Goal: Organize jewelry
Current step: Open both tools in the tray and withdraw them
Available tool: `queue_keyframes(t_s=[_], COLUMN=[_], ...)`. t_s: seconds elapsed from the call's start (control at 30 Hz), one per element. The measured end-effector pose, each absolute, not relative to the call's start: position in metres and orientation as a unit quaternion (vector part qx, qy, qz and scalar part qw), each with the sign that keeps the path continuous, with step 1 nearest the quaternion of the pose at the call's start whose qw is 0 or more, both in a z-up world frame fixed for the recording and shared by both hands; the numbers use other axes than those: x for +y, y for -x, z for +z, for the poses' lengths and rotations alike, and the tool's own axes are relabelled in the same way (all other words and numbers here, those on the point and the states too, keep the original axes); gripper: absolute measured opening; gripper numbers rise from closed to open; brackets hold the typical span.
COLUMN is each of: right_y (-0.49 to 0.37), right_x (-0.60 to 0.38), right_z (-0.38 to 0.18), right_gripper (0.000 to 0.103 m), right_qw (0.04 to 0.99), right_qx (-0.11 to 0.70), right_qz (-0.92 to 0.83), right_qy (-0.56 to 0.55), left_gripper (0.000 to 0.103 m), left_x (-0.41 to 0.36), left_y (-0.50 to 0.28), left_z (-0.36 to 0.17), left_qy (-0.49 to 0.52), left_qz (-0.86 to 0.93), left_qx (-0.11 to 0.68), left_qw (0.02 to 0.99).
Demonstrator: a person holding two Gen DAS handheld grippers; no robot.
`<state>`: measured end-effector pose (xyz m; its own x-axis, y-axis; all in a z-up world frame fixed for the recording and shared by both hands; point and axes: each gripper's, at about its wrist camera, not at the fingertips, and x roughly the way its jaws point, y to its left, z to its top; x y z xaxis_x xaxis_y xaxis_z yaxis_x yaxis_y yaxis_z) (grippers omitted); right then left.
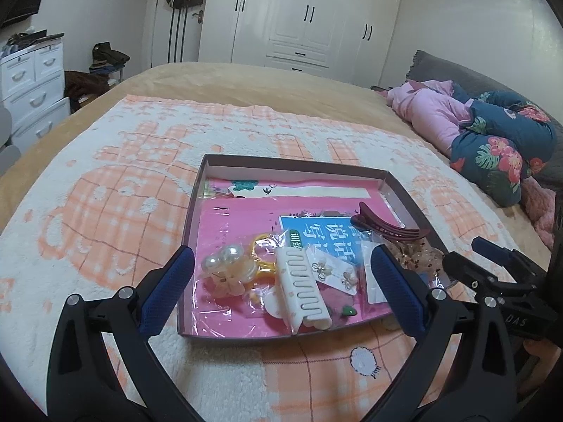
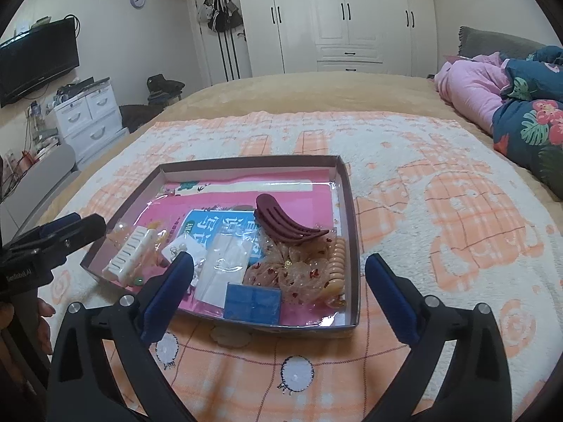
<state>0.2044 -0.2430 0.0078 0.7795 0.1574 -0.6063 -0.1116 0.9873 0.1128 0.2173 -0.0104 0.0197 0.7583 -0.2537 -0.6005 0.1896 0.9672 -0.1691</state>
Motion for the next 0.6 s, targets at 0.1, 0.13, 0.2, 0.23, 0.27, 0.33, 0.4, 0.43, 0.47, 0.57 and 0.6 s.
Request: queue_keyframes(t_s=[0.1, 0.13, 0.2, 0.23, 0.27, 0.33, 0.4, 0.43, 0.47, 0.57, 0.6], right_y=[-0.201, -0.199, -0.195, -0.193, -0.192, -0.188, -0.184, -0.181, -0.180, -0.175, -0.172], right_x=[-0.244, -0.244, -0.244, -0.245, -0.245, -0.246, -0.247, -0.248, -0.248, -0.249, -0.250], right_z=[0.012, 0.013, 0.015, 0.017, 0.018, 0.020, 0.022, 0.023, 0.024, 0.025, 0.026], right_gripper=[0.097, 0.097, 0.097, 0.097, 0.097, 0.097, 0.097, 0.097, 0.097, 0.097, 0.097], right_qw=[0.945, 0.946, 0.948, 0.949, 0.950, 0.952, 0.954, 0.955, 0.955, 0.957, 0.957], right_qx=[0.318, 0.315, 0.309, 0.307, 0.304, 0.297, 0.292, 0.289, 0.287, 0.283, 0.281], right_qz=[0.071, 0.070, 0.069, 0.068, 0.068, 0.066, 0.064, 0.063, 0.063, 0.061, 0.061], right_qy=[-0.035, -0.034, -0.033, -0.033, -0.032, -0.033, -0.031, -0.031, -0.031, -0.031, -0.032], left_gripper=[0.092, 0.092, 0.092, 0.092, 0.092, 0.092, 0.092, 0.092, 0.092, 0.092, 0.092], left_x=[-0.010, -0.010, -0.010, -0.010, -0.010, -0.011, -0.011, -0.011, -0.012, -0.013, -0.013], left_y=[-0.214, -0.212, -0.208, -0.207, -0.205, -0.201, -0.197, -0.195, -0.192, -0.186, -0.184], left_z=[0.021, 0.022, 0.023, 0.024, 0.024, 0.026, 0.027, 0.027, 0.028, 0.029, 0.030], left_qy=[0.048, 0.047, 0.045, 0.045, 0.045, 0.043, 0.041, 0.040, 0.038, 0.036, 0.035], left_qz=[-0.117, -0.117, -0.116, -0.116, -0.116, -0.116, -0.116, -0.115, -0.114, -0.113, -0.113], left_qx=[0.326, 0.325, 0.322, 0.321, 0.320, 0.318, 0.317, 0.316, 0.315, 0.313, 0.312], left_qw=[0.937, 0.937, 0.938, 0.939, 0.939, 0.940, 0.941, 0.941, 0.941, 0.942, 0.943])
